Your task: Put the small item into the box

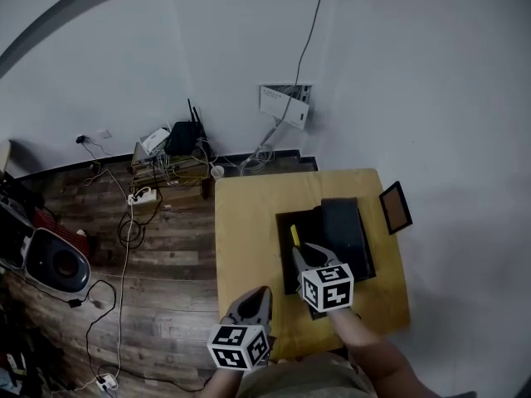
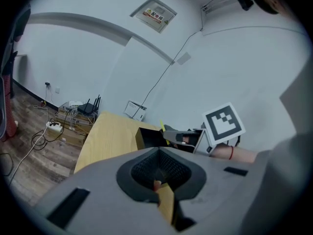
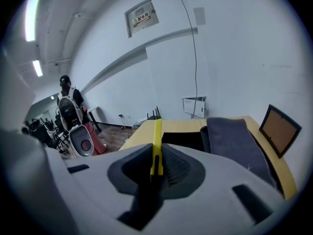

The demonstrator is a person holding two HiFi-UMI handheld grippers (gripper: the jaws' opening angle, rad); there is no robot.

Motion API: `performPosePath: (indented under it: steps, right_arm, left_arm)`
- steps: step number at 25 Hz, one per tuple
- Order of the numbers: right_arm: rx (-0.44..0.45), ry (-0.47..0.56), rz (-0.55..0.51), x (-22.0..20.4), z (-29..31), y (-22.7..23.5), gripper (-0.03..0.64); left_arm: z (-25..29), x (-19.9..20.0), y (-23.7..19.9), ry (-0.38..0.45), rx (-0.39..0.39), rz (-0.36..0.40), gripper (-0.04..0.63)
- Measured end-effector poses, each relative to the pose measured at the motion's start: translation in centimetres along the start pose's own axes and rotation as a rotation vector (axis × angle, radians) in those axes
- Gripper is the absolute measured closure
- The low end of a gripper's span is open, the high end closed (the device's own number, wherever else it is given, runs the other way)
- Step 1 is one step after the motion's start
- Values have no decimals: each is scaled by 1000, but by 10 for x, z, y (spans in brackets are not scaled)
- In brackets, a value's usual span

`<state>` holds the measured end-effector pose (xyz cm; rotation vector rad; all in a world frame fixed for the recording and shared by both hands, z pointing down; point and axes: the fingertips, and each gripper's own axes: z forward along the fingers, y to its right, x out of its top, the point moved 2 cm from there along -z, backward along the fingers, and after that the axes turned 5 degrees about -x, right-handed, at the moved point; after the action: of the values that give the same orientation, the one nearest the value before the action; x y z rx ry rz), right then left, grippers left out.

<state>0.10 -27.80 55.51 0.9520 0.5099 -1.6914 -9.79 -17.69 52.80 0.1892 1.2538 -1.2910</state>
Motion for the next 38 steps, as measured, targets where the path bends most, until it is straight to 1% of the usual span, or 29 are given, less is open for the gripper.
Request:
performPosePath:
  steps: [5, 10, 15, 18, 27, 29, 30, 32, 34, 38]
  right_arm:
    - [-33, -109, 29, -21, 36, 10, 566]
    - [-67, -210, 65, -39, 65, 19, 566]
    - [-82, -352, 101, -63, 88, 29, 566]
    - [-90, -411, 118, -73, 94, 31, 566]
    - [-95, -417, 119, -75, 94, 29, 566]
    - [-83, -411, 139, -74, 95, 28, 566]
    - [-69, -405, 162, -74, 95, 27, 558]
    - [-44, -391, 217, -72, 93, 24, 488]
    - [-44, -370, 236, -68, 89, 23, 486]
    - [-43, -316, 226, -54, 74, 18, 488]
  left_arm:
    - [7, -7, -9, -32, 9, -13, 592]
    - [8, -10, -10, -47, 1, -24, 592]
    - [12, -15, -12, -54, 2, -30, 592]
    - [11, -14, -14, -50, 7, -32, 592]
    - [2, -12, -18, -34, 22, -38, 592]
    - [1, -10, -16, -32, 22, -35, 592]
    - [0, -10, -16, -30, 22, -34, 592]
    - [-1, -10, -14, -27, 23, -31, 592]
    - [-4, -10, -14, -22, 24, -29, 592]
    - [-7, -10, -9, -11, 25, -20, 592]
